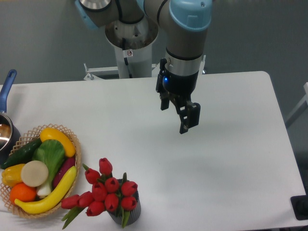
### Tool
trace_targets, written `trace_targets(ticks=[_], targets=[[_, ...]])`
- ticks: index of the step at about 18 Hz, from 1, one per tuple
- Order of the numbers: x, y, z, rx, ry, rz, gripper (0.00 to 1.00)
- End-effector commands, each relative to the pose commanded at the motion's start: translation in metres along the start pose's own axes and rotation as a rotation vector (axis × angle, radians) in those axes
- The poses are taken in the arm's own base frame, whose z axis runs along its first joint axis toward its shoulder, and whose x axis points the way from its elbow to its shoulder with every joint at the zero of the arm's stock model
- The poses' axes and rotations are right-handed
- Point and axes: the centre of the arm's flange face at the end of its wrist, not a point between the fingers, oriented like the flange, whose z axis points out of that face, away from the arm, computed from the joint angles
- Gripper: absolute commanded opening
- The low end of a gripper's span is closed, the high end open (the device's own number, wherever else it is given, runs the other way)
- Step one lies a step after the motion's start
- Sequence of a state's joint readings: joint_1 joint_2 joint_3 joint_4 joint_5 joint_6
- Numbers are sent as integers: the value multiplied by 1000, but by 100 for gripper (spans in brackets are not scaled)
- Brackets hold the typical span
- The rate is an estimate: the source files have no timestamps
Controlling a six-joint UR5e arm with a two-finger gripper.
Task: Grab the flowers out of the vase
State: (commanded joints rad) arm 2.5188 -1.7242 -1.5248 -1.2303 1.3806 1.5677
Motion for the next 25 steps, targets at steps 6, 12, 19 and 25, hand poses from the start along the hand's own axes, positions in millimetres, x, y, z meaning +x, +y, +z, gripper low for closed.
trace_targets(ticks=[6, 12, 19, 25], targets=[[1, -2, 1, 21, 3, -14, 100], [1, -9, 6, 117, 20, -156, 100], [2, -16, 19, 254, 11, -250, 100], [8, -17, 36, 353, 10, -343, 100]])
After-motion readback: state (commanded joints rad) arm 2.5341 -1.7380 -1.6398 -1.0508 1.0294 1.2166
